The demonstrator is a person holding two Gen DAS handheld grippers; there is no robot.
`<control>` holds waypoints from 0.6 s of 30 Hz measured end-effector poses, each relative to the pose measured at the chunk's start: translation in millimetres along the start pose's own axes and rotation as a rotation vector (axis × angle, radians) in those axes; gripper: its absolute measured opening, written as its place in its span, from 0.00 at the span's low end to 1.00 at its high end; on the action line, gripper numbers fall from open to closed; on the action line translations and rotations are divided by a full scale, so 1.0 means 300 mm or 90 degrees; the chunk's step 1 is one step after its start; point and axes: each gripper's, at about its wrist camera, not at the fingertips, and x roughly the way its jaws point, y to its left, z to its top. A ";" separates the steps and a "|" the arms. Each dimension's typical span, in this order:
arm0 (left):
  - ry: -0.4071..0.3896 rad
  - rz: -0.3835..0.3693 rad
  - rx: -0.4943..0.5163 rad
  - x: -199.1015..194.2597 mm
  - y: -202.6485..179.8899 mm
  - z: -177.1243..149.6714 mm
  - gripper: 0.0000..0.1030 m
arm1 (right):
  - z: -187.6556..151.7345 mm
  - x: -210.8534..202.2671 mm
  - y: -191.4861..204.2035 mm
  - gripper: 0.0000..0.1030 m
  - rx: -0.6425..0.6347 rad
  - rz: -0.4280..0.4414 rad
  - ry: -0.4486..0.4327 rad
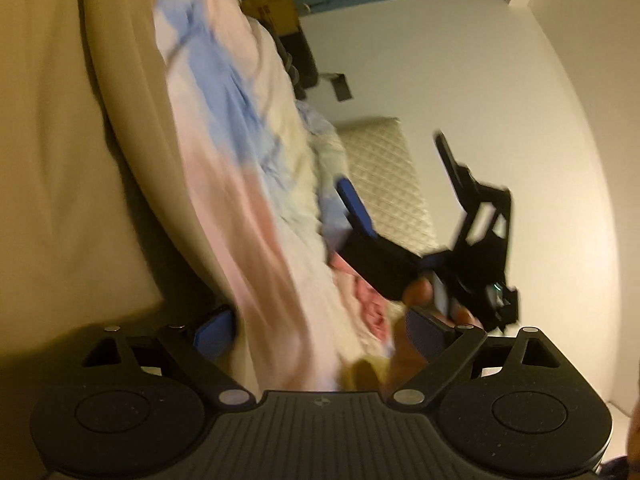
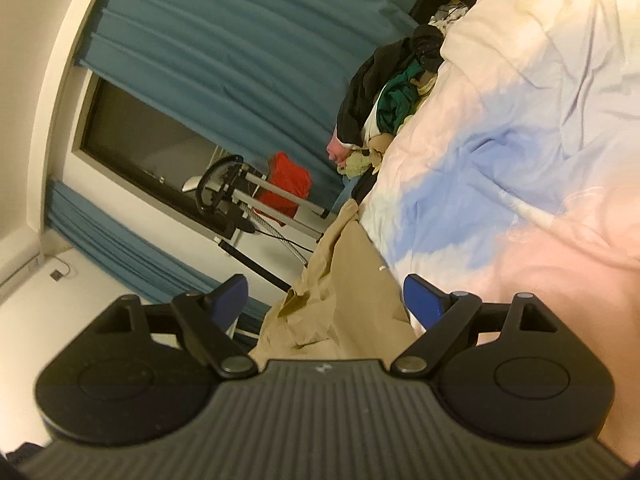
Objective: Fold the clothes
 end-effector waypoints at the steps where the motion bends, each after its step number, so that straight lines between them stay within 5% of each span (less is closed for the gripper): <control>1: 0.002 0.003 -0.004 0.007 -0.001 -0.015 0.90 | 0.000 -0.001 0.000 0.85 0.001 0.001 -0.001; 6: 0.015 0.020 -0.023 0.041 -0.007 -0.088 0.80 | -0.006 0.000 0.000 0.85 -0.005 -0.006 0.003; 13: 0.016 0.091 -0.015 0.064 -0.053 -0.149 0.80 | -0.011 0.003 -0.006 0.85 -0.005 -0.013 0.004; 15: 0.037 0.117 -0.026 0.073 -0.058 -0.155 0.64 | -0.013 0.003 -0.002 0.85 -0.008 -0.012 0.006; 17: 0.057 0.144 -0.036 0.082 -0.063 -0.161 0.17 | -0.017 0.001 0.003 0.85 -0.013 -0.012 0.009; 18: 0.064 0.163 -0.036 0.075 -0.065 -0.163 0.10 | -0.019 -0.001 0.006 0.85 -0.015 -0.012 0.010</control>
